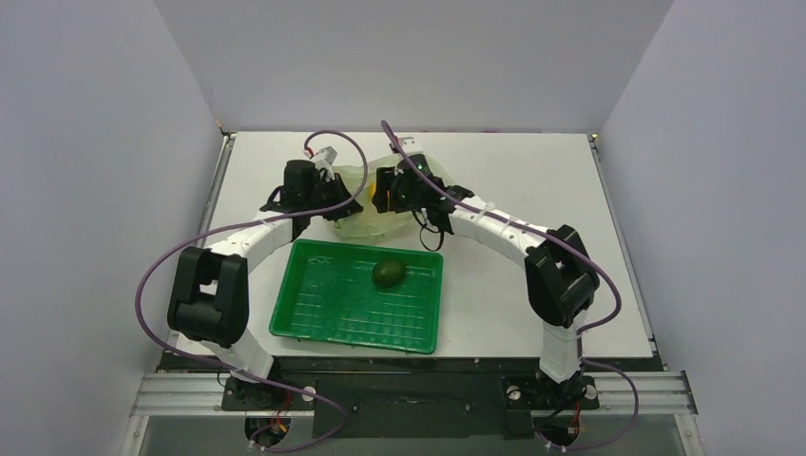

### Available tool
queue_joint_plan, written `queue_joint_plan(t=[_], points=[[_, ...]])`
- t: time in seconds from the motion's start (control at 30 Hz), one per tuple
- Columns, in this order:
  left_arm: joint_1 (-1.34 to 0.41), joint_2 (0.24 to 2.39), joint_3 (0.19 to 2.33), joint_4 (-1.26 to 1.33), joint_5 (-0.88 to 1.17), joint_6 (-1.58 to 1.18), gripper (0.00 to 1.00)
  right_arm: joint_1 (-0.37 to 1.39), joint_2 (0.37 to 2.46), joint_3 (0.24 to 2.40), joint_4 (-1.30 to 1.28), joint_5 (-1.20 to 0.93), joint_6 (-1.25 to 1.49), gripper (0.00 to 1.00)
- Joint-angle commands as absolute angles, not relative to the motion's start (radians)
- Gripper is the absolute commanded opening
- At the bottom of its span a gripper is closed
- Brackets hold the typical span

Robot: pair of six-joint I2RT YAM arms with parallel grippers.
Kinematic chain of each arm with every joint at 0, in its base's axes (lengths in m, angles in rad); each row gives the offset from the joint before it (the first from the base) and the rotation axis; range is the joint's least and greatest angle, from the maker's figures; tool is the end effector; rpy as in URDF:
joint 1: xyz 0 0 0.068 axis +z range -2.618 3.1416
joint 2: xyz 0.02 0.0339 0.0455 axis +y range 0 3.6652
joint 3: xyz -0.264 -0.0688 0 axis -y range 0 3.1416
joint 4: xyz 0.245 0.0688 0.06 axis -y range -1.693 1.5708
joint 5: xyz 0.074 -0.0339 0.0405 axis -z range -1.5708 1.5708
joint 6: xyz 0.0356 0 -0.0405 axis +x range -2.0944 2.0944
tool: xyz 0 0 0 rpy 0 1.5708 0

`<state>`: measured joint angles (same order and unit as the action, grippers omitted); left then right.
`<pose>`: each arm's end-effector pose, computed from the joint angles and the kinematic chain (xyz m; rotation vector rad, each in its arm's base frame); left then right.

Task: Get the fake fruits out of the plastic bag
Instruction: Take out the fake fruit from the plastic bag, then place the fake fruit in the bin.

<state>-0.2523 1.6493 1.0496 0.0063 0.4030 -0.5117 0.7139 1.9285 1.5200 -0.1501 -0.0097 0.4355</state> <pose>0.3503 -0.1047 0.2282 -0.0482 2.2417 -0.8643 0.3429 0.2976 0.2604 -0.3122 2.1857 0.6742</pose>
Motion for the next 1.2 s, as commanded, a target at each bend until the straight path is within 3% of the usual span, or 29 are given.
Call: queue_joint_plan(t=[0.0, 0.3, 0.53, 0.7, 0.9, 1.0, 1.17], points=[[-0.249, 1.588, 1.084, 0.004, 0.378, -0.472, 0.00, 0.731, 1.807, 1.463, -0.196, -0.072, 0.442, 0.00], [-0.252, 1.569, 1.084, 0.003, 0.376, -0.456, 0.00, 0.770, 1.568, 1.268, -0.259, -0.120, 0.445, 0.00], [-0.253, 1.560, 1.085, 0.002, 0.382, -0.449, 0.00, 0.919, 1.390, 1.085, -0.325, -0.008, 0.448, 0.00], [-0.254, 1.547, 1.087, 0.002, 0.379, -0.439, 0.00, 1.013, 1.370, 0.988, -0.334, 0.147, 0.487, 0.00], [-0.261, 1.543, 1.089, 0.002, 0.376, -0.428, 0.00, 1.055, 1.443, 1.016, -0.442, 0.334, 0.463, 0.00], [-0.264, 1.541, 1.087, 0.002, 0.374, -0.423, 0.00, 1.058, 1.483, 1.034, -0.462, 0.355, 0.479, 0.08], [-0.269, 1.532, 1.085, -0.032, 0.373, -0.410, 0.00, 1.063, 1.560, 1.052, -0.428, 0.342, 0.471, 0.36]])
